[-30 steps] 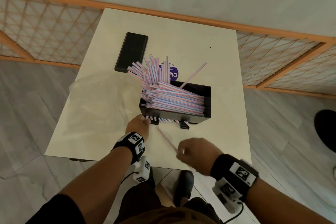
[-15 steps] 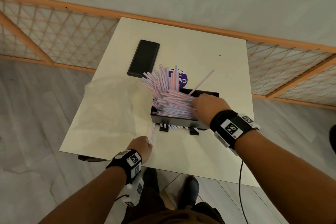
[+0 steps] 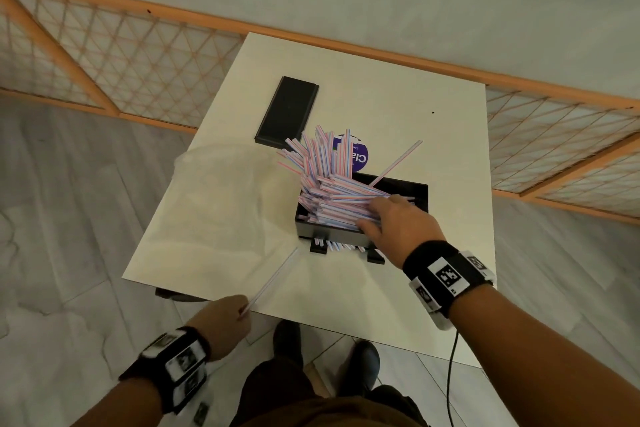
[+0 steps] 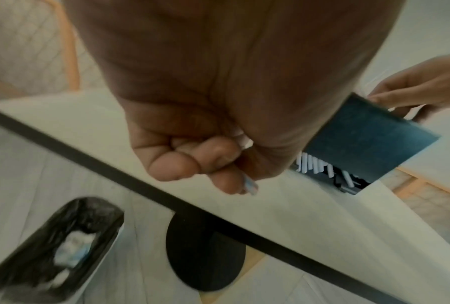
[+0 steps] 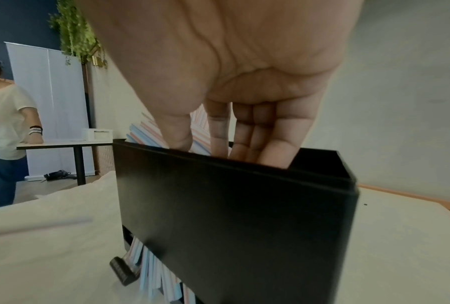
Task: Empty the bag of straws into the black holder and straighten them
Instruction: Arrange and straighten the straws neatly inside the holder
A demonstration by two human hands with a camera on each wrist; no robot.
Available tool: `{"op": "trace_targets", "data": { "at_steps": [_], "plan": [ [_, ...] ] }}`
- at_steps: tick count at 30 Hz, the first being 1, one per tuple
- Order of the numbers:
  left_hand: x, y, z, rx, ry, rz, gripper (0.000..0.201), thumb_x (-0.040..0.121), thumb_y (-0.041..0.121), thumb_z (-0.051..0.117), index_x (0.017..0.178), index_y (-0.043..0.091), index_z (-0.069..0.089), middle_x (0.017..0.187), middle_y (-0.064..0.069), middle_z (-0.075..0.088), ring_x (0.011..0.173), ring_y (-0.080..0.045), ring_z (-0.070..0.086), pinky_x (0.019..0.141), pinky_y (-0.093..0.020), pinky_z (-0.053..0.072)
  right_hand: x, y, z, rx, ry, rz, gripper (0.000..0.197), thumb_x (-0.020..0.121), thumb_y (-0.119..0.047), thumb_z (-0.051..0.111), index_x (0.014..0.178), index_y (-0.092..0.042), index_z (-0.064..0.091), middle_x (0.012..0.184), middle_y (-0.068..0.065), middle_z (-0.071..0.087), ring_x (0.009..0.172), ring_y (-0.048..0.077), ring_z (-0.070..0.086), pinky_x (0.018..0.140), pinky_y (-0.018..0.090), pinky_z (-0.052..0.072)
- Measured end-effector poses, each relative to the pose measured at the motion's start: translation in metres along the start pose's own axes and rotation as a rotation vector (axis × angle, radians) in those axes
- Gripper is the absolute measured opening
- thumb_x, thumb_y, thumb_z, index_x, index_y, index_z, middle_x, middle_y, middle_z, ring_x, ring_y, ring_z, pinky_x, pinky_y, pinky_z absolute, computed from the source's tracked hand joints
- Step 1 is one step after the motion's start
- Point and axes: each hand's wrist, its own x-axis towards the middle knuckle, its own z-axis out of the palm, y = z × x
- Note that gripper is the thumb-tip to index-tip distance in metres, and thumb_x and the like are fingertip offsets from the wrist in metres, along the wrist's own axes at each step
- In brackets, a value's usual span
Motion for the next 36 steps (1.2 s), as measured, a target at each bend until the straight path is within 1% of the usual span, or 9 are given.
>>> {"op": "trace_targets", "data": {
  "at_steps": [4,7,11,14,16,18,23,29,36],
  "plan": [
    [-0.047,0.022,-0.035,0.057,0.117,0.197,0.012,0.102,0.028,0.047,0.095,0.021,0.054,0.078,-0.005,0.060,0.059,-0.010,0.044,0.057,-0.024,0.036,-0.003,0.007,-0.007,0.038,0.029,0.011,0.039,0.093,-0.059,0.054,0.114,-0.026,0.061,0.107,-0.002,0.056,0.089,0.020,0.062,0.075,0.034,0.054],
    [-0.064,0.074,-0.068,0.186,0.341,0.384,0.008,0.099,0.030,0.045,0.098,0.029,0.053,0.075,0.007,0.057,0.064,-0.009,0.052,0.057,-0.022,0.037,-0.002,0.016,-0.020,0.086,0.079,0.069,0.033,0.092,-0.055,0.056,0.106,-0.026,0.061,0.102,-0.002,0.060,0.084,0.019,0.060,0.071,0.032,0.050],
    [-0.044,0.144,-0.096,0.399,0.561,0.535,0.019,0.092,0.030,0.035,0.098,0.025,0.053,0.079,0.006,0.050,0.072,-0.025,0.056,0.061,-0.035,0.036,0.015,0.039,-0.037,0.293,0.129,0.237,0.036,0.091,-0.046,0.063,0.113,-0.018,0.058,0.098,0.001,0.066,0.086,0.022,0.061,0.077,0.033,0.050],
    [-0.023,0.188,-0.109,0.578,0.560,0.498,0.015,0.096,0.017,0.046,0.105,0.020,0.058,0.094,0.000,0.062,0.084,-0.027,0.061,0.069,-0.035,0.036,0.035,0.046,-0.051,0.785,0.078,0.382,0.046,0.088,-0.045,0.070,0.119,-0.015,0.054,0.094,0.005,0.066,0.075,0.025,0.067,0.065,0.035,0.055],
    [-0.013,0.208,-0.115,0.698,0.532,0.492,0.018,0.096,0.012,0.049,0.108,0.019,0.060,0.098,-0.002,0.064,0.086,-0.027,0.062,0.070,-0.035,0.034,0.045,0.044,-0.058,1.083,0.050,0.441,0.037,0.091,-0.037,0.072,0.116,-0.014,0.059,0.091,0.008,0.063,0.063,0.021,0.062,0.057,0.031,0.054],
    [-0.006,0.218,-0.119,0.768,0.494,0.492,0.019,0.097,0.011,0.051,0.111,0.019,0.061,0.092,-0.001,0.059,0.081,-0.027,0.058,0.071,-0.034,0.033,0.053,0.044,-0.057,1.188,0.066,0.443,0.024,0.091,-0.033,0.072,0.105,-0.014,0.069,0.086,0.007,0.060,0.057,0.018,0.055,0.057,0.029,0.053],
    [0.001,0.217,-0.123,0.809,0.459,0.449,0.019,0.098,0.013,0.051,0.109,0.019,0.065,0.083,0.001,0.052,0.074,-0.023,0.050,0.074,-0.034,0.037,0.065,0.046,-0.033,1.310,0.054,0.440,0.018,0.090,-0.028,0.072,0.099,-0.013,0.076,0.074,0.002,0.057,0.054,0.015,0.048,0.051,0.027,0.047],
    [-0.007,0.205,-0.122,0.852,0.435,0.417,0.023,0.098,0.015,0.050,0.115,0.018,0.064,0.111,-0.004,0.062,0.099,-0.026,0.064,0.077,-0.034,0.034,0.067,0.055,-0.031,1.403,-0.017,0.414,0.021,0.094,-0.029,0.070,0.108,-0.015,0.077,0.074,0.001,0.058,0.056,0.013,0.052,0.054,0.025,0.045],
    [0.002,0.218,-0.109,0.823,0.489,0.438,0.020,0.098,0.013,0.047,0.115,0.017,0.056,0.109,-0.006,0.056,0.096,-0.026,0.059,0.082,-0.038,0.040,0.045,0.054,-0.086,1.119,0.242,0.176,0.019,0.095,-0.036,0.064,0.102,-0.024,0.078,0.087,0.001,0.068,0.069,0.018,0.062,0.063,0.033,0.053]
  ]
}}
